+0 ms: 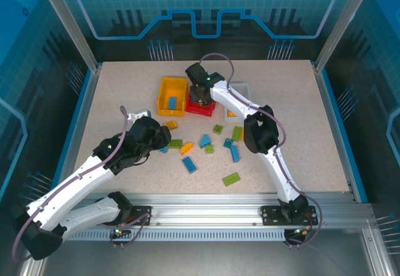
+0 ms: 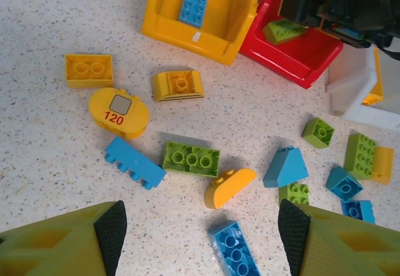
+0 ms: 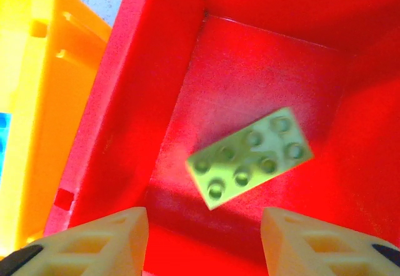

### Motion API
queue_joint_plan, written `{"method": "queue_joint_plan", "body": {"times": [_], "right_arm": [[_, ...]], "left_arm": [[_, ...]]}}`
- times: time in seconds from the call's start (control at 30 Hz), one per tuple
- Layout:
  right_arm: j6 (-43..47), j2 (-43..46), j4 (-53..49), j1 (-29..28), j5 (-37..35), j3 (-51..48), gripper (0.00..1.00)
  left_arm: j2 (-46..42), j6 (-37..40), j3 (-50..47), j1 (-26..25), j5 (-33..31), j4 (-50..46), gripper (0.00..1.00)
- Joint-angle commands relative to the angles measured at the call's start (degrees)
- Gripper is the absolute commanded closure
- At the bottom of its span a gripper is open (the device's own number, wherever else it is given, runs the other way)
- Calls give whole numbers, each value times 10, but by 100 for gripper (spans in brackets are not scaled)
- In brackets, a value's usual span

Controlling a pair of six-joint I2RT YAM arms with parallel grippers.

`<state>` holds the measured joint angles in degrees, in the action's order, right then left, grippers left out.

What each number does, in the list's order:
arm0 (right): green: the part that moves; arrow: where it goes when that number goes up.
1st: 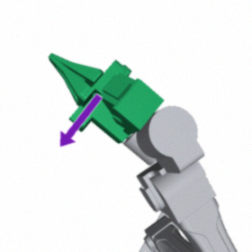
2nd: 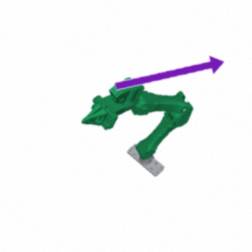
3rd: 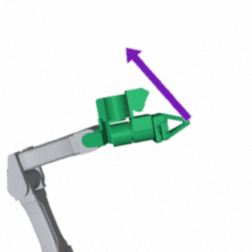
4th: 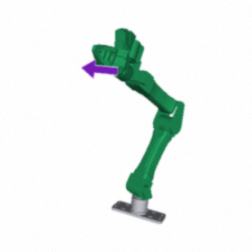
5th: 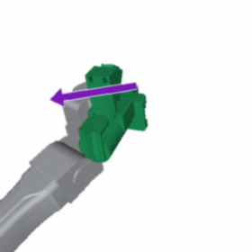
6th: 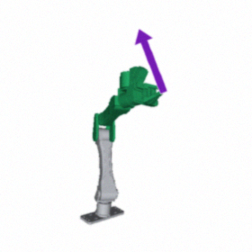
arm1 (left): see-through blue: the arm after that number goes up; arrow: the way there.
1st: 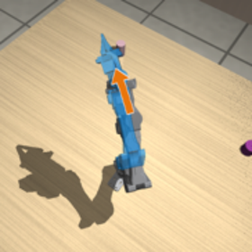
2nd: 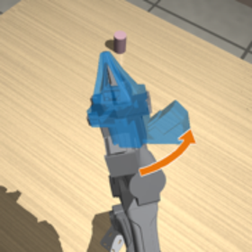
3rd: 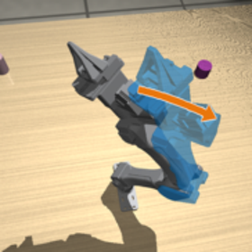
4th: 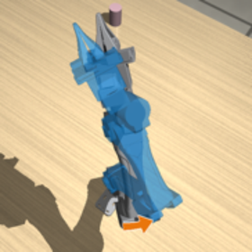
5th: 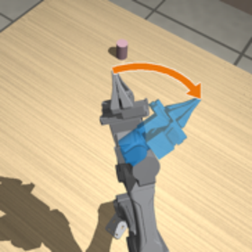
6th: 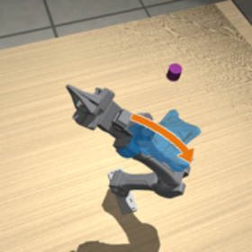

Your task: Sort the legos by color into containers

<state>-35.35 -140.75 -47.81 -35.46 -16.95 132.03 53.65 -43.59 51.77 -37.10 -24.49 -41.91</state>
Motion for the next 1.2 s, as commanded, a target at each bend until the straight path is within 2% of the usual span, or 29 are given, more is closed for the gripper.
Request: {"method": "queue_joint_plan", "body": {"times": [0.0, 0.1, 0.17, 0.27, 0.4, 0.6, 0.77, 0.93, 1.17], "right_arm": [[23, 61, -14, -17, -11, 18, 47], [37, 115, -6, -34, -28, -3, 47], [52, 164, 23, -50, -41, -53, 46], [88, 270, 118, -82, -46, -198, 44], [142, 416, 285, -132, -4, -429, 39], [114, 540, 347, -200, -4, -620, 39], [75, 590, 354, -230, 1, -695, 39], [64, 606, 340, -251, -10, -716, 39], [54, 629, 340, -252, -22, -733, 39]], "left_arm": [[13, 2, -11, 19, 21, -20, 30], [38, -9, -11, 45, 37, -33, 29], [63, -24, -11, 69, 59, -39, 29], [106, -50, -17, 108, 96, -28, 30], [149, -98, -40, 147, 140, 23, 32], [204, -184, -85, 189, 185, 123, 34], [252, -197, -75, 193, 184, 155, 33], [292, -212, -81, 193, 190, 186, 34], [306, -220, -103, 193, 185, 194, 50]]}}
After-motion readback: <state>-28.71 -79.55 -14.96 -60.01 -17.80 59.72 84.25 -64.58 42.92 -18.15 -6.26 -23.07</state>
